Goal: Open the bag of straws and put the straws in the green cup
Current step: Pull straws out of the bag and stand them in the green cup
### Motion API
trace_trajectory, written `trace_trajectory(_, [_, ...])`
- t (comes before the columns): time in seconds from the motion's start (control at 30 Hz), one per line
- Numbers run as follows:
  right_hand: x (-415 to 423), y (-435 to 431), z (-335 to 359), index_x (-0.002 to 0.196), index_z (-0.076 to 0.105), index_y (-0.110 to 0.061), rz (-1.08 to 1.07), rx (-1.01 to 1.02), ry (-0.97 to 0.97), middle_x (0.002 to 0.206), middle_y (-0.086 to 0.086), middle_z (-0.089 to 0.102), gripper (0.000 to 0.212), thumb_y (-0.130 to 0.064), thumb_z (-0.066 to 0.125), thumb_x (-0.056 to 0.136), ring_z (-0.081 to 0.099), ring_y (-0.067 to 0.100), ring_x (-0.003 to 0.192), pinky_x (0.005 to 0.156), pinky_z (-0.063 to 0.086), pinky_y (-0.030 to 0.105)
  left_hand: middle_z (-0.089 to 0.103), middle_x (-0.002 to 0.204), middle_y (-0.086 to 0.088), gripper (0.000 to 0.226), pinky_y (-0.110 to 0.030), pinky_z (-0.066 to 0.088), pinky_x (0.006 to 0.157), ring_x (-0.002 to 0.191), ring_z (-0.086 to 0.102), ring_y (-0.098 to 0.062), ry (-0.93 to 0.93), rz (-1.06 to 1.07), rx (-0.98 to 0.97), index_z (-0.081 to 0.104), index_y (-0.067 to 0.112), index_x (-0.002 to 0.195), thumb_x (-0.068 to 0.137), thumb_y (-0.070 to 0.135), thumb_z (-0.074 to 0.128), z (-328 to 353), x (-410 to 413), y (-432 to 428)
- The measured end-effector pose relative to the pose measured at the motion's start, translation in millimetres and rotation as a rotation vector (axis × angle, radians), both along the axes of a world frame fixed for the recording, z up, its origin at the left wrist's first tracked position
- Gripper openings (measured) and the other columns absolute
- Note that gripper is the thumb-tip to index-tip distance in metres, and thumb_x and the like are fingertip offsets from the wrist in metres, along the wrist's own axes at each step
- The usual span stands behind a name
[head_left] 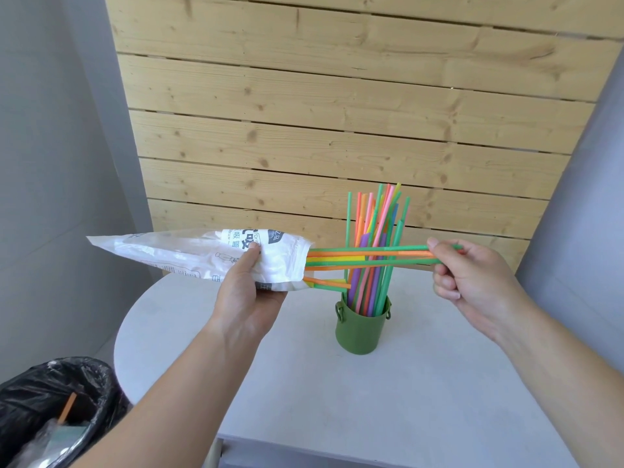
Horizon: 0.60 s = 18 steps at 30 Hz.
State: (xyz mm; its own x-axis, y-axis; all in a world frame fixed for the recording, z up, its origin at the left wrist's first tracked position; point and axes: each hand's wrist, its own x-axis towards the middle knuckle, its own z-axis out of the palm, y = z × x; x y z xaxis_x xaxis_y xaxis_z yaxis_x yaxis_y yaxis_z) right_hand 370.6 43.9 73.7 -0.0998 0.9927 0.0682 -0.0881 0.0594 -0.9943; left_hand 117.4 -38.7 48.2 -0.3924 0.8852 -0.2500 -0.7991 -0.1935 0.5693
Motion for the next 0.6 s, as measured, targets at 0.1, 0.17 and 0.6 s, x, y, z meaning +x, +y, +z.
trace_trajectory(0.1, [2.6, 0.5, -3.8, 0.078, 0.054, -0.011, 0.012, 0.015, -0.003, 0.06, 0.002, 0.042, 0.022, -0.015, 0.063, 0.097, 0.031, 0.011, 0.044, 0.036, 0.023, 0.02, 0.079, 0.08, -0.005, 0.016, -0.034, 0.063, 0.063, 0.072, 0.078, -0.019, -0.012, -0.008, 0.001, 0.067, 0.006, 0.101, 0.105, 0.018, 0.057, -0.4, 1.1, 1.2])
trace_trajectory(0.17, [2.8, -0.6, -5.3, 0.078, 0.055, -0.011, 0.019, 0.026, -0.009, 0.06, 0.003, 0.042, 0.021, -0.015, 0.062, 0.098, 0.03, 0.012, 0.044, 0.037, 0.023, 0.02, 0.079, 0.078, -0.005, 0.017, -0.033, 0.063, 0.059, 0.069, 0.078, -0.019, -0.015, -0.011, -0.005, 0.066, 0.005, 0.099, 0.105, 0.017, 0.056, -0.5, 2.1, 1.4])
trace_trajectory(0.6, [18.5, 2.5, 7.2, 0.085, 0.06, -0.009, -0.044, 0.103, -0.046, 0.059, 0.003, 0.04, 0.014, -0.012, 0.061, 0.098, 0.03, 0.011, 0.042, 0.038, 0.022, 0.021, 0.078, 0.076, -0.005, 0.016, -0.03, 0.06, 0.052, 0.065, 0.077, -0.017, -0.071, -0.005, -0.008, 0.067, 0.005, 0.098, 0.105, 0.014, 0.056, -1.7, -1.9, 2.5])
